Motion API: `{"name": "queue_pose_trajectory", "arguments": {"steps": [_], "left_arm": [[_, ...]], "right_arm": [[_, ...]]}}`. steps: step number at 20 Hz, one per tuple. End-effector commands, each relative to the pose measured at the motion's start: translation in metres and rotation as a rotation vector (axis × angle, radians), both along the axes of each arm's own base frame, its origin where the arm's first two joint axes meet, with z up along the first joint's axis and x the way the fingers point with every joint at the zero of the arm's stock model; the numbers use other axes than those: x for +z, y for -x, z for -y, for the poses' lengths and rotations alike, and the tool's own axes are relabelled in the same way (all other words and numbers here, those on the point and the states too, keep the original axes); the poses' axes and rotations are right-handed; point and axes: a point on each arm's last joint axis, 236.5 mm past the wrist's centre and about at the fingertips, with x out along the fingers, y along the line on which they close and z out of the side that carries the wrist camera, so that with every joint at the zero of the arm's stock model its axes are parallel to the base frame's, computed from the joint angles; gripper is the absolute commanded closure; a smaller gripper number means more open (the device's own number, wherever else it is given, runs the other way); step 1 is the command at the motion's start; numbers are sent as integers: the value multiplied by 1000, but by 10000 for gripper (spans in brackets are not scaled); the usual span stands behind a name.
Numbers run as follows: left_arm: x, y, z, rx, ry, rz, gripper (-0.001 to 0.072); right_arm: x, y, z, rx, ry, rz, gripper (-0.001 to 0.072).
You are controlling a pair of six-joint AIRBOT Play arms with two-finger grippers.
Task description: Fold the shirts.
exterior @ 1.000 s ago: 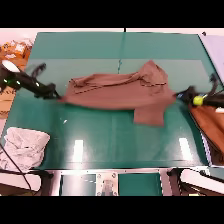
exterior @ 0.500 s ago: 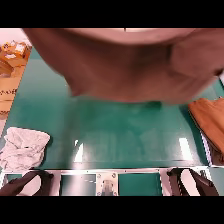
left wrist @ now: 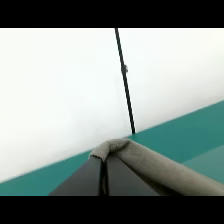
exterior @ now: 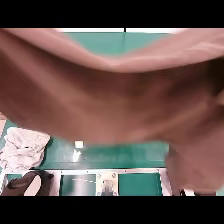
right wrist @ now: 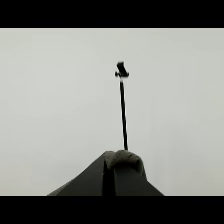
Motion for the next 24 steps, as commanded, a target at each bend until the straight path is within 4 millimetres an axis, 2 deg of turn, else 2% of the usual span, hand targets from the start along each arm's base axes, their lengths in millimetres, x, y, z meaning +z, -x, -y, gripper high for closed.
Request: {"name": "queue_pose_trajectory", "arguments": {"steps": [1,4,6,8,10,12,14,16,18,20,24], "left_arm": [[-73,-57,-12,3,35,-211,684],[-175,-122,1,-121,130,-461,684],[-240,-166,2,-159,214,-568,684],[-305,-205,-5,-141,306,-682,684],[-368,-236,-3,-137,351,-797,684],[-422,-262,5,-123,363,-863,684],[-461,-287,9,-72,386,-880,684],[-482,-306,1,-8,437,-869,684],[-488,-320,-6,40,508,-846,684],[-480,-331,-15,77,535,-796,684],[-440,-352,-20,66,506,-684,685]], "right_arm": [[-78,-60,28,34,-108,-217,691],[-194,-127,70,35,-249,-472,691],[-273,-164,84,63,-324,-620,691],[-348,-199,84,103,-385,-756,692],[-417,-231,76,130,-404,-888,691],[-474,-258,72,136,-451,-989,692],[-514,-283,74,146,-524,-1057,692],[-538,-306,81,152,-571,-1084,691],[-545,-328,88,154,-588,-1078,691],[-539,-348,95,160,-593,-1045,691],[-502,-380,106,168,-582,-945,691]]}}
